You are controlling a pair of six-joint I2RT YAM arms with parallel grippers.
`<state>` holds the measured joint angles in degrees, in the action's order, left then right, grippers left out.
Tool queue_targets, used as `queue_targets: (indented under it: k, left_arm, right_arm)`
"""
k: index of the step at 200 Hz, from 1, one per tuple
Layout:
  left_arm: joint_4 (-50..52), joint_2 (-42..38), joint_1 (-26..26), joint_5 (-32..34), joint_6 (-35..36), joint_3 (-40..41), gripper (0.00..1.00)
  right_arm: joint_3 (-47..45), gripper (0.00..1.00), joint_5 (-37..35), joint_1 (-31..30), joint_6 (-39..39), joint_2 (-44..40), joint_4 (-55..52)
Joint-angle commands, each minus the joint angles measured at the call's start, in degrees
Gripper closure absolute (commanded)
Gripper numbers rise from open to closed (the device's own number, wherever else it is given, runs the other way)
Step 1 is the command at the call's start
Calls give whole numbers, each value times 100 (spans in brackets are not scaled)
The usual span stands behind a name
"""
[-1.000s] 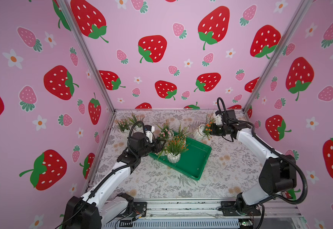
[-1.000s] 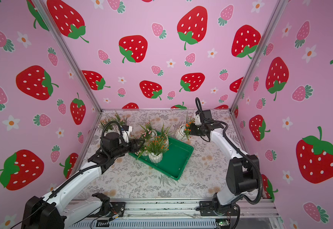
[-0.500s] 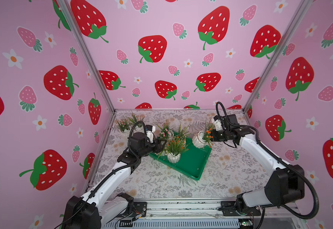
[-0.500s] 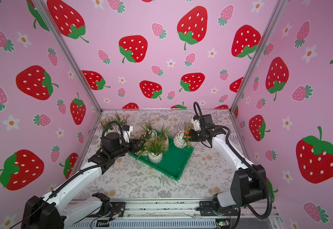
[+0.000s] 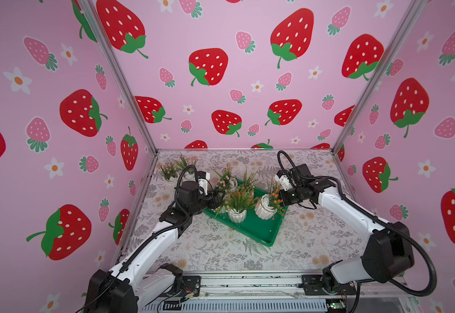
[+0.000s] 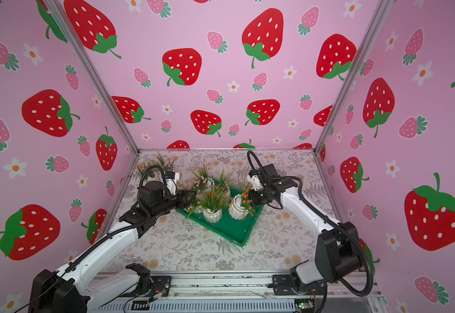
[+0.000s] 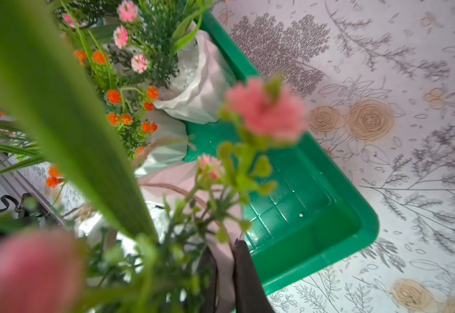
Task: Put the potted gypsophila into the storage box
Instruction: Place the baby's breath potted plant at the storage box.
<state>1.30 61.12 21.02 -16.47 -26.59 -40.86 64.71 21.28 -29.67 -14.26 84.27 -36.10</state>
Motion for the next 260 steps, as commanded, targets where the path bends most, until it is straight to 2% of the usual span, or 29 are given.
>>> queue_targets:
  k: [1,91,197,260]
  left_arm:
    - [82,-158,19,102,-108,-151,50]
    - [406,-645,24,314,-145,171,50]
    - [508,-668,16,313,-51,168,50]
    - [547,-736,8,419,-44,206,50]
  right_arm:
    - [-97,100,333,-143,-58,98,315]
    - [-466,100,-560,-754,-1044,416,1018]
    - [-301,100,-1221,-1355,-1381,839,1264]
    - [4,100,-1339,-1589,-1448,1135,1276]
